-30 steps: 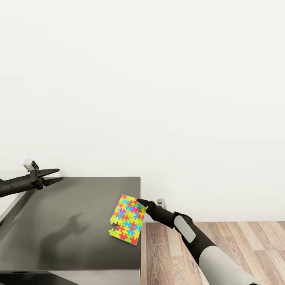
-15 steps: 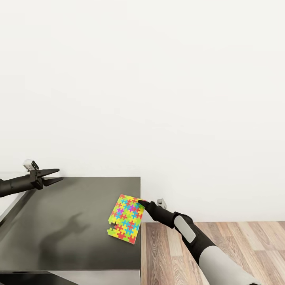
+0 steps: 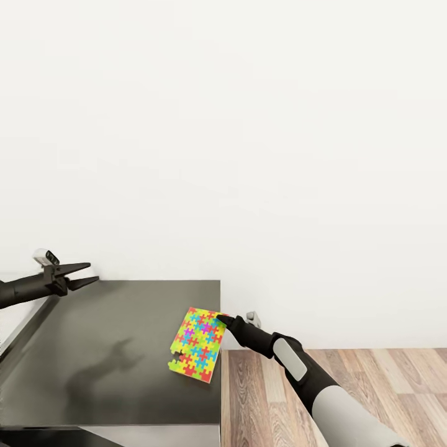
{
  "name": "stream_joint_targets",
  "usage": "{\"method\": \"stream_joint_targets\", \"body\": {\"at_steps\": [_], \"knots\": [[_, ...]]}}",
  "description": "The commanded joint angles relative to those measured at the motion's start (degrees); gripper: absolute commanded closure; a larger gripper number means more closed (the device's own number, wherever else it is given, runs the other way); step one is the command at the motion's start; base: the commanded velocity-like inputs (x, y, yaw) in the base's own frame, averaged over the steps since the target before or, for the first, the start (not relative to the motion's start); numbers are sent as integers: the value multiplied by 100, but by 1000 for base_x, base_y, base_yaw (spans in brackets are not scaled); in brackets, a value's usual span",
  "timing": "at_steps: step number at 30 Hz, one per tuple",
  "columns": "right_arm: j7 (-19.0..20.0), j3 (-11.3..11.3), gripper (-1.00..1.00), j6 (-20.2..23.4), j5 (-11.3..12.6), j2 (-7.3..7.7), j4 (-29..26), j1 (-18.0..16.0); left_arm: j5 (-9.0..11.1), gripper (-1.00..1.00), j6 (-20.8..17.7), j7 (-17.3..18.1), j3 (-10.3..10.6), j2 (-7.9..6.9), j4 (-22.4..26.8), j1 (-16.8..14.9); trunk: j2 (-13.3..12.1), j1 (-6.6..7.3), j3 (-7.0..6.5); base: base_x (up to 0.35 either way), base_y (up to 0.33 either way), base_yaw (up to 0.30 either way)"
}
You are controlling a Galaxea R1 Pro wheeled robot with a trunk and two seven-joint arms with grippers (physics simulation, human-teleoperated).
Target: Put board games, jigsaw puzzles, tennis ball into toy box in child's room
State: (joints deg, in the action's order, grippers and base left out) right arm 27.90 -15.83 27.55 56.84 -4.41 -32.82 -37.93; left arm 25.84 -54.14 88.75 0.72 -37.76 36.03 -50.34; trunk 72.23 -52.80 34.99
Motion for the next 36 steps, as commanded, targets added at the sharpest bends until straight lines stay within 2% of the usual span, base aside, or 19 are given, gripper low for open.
{"method": "stream_joint_targets", "body": {"at_steps": [1,22,30,36], "knots": [[-3,-8,100,22,29,2,2,-4,-3,-100,-61,35,11,-3,0,-2,-39,23,-13,0,0,0],[0,-8,100,14,29,14,-25,-4,-17,-100,-78,54,16,-3,0,-2,-881,484,-390,-2,0,0],[238,14,100,-6,29,43,-32,-4,-17,-100,-79,54,14,-3,0,-2,-1202,659,-534,-70,0,0],[345,-8,100,-257,37,63,-32,10,-17,-100,-79,54,7,-3,0,-2,-1442,791,-642,-54,0,0]]}}
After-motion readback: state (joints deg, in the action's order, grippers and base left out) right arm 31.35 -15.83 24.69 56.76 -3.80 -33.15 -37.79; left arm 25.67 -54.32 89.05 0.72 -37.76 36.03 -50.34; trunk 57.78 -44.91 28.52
